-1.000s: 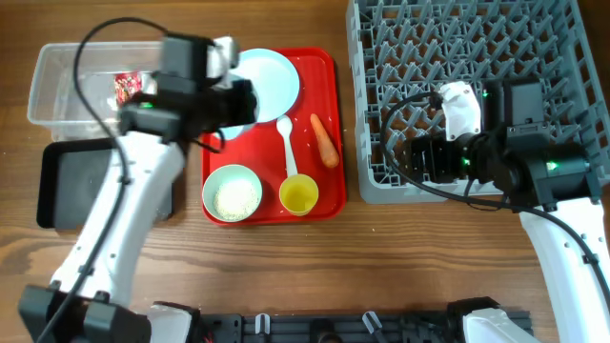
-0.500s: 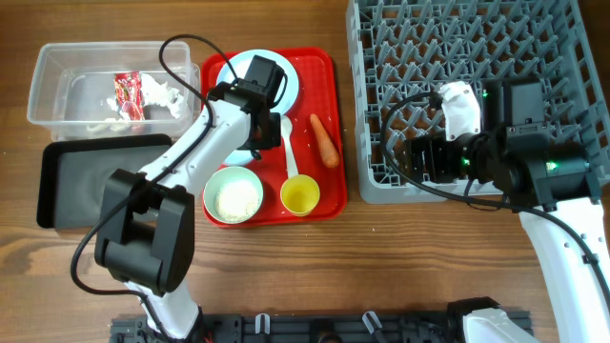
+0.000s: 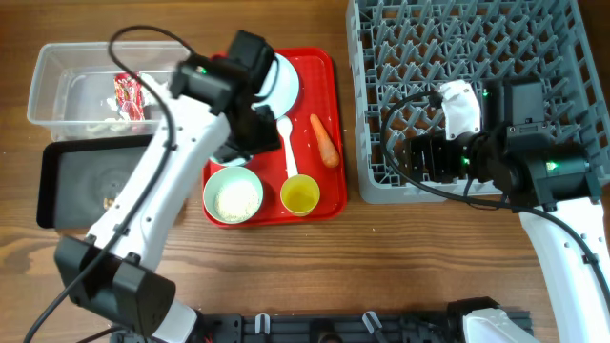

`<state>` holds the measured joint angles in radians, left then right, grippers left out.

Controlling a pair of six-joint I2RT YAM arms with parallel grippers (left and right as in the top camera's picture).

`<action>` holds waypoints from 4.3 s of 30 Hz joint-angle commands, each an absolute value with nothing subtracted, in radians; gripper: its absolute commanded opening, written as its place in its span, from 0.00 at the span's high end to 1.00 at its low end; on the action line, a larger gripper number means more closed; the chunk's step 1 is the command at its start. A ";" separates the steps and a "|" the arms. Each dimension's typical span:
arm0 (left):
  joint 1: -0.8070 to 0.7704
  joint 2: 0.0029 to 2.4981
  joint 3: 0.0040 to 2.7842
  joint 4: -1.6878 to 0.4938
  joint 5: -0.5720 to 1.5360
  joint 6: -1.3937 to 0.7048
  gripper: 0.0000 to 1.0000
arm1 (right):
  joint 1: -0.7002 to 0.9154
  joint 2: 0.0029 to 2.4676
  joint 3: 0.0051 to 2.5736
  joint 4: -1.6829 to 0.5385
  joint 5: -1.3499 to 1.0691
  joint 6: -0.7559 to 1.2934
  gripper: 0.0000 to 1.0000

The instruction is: Sort waste into correct bins and load items into the dishwasher rack

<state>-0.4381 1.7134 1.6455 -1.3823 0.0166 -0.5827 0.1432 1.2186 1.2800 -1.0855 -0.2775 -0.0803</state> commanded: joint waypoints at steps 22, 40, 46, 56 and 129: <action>-0.463 1.717 1.062 -0.852 -0.040 -0.710 0.96 | 0.149 1.220 1.295 -1.088 -0.293 -0.077 0.00; -0.075 1.444 1.422 -1.186 0.308 -0.323 0.96 | 0.149 1.220 1.295 -1.085 -0.294 -0.078 0.00; 0.399 1.568 1.421 -1.183 0.530 -0.072 0.96 | 0.149 1.220 1.295 -1.081 -0.293 -0.078 0.00; 0.772 1.955 1.421 -1.305 1.135 0.260 0.96 | 0.149 1.220 1.295 -1.058 -0.294 -0.076 0.00; -0.643 1.851 1.321 -1.181 -0.304 -0.824 0.86 | 0.149 1.221 1.294 -1.083 -0.293 -0.078 0.00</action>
